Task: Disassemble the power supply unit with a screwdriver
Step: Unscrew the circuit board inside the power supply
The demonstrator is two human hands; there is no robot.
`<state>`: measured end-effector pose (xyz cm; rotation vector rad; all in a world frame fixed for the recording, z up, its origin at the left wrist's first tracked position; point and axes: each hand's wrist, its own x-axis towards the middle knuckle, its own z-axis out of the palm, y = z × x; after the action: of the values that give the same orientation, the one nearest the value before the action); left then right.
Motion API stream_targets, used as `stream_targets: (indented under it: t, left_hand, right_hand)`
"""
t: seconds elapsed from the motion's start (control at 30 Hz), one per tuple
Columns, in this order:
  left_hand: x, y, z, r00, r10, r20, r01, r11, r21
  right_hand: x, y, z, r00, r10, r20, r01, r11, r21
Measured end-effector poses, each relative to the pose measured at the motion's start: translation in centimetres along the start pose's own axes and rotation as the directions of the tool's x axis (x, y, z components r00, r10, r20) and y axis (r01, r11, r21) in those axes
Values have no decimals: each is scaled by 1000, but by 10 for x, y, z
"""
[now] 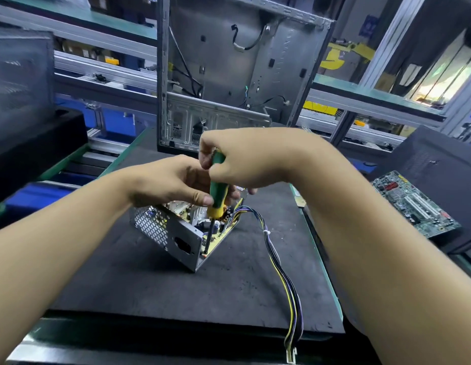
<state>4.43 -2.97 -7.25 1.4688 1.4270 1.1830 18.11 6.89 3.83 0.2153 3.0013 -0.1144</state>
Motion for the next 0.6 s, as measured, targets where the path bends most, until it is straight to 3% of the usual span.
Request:
stream_targets:
  t: [0.13, 0.2, 0.27, 0.43, 0.5, 0.6]
  left_hand:
    - [4, 1, 5, 997, -3, -72, 5, 999, 34]
    - [6, 1, 8, 995, 17, -102, -10, 998, 65]
    - [7, 2, 11, 995, 31, -96, -22, 996, 92]
    - [-1, 1, 0, 1000, 21, 11, -21, 999, 45]
    - [0, 0, -2, 1000, 5, -15, -5, 999, 42]
    - [7, -2, 2, 996, 29, -83, -19, 993, 117]
  right_hand:
    - [-4, 0, 0, 997, 74, 26, -75, 996, 39]
    - [-1, -2, 4, 986, 151, -75, -156, 985, -69]
    - [4, -1, 8, 981, 112, -161, -142, 972, -189]
    - [-1, 2, 1, 999, -38, -8, 38, 998, -51]
    - [-4, 3, 0, 999, -18, 35, 19, 999, -30]
    - [-5, 3, 4, 991, 121, 56, -122, 992, 8]
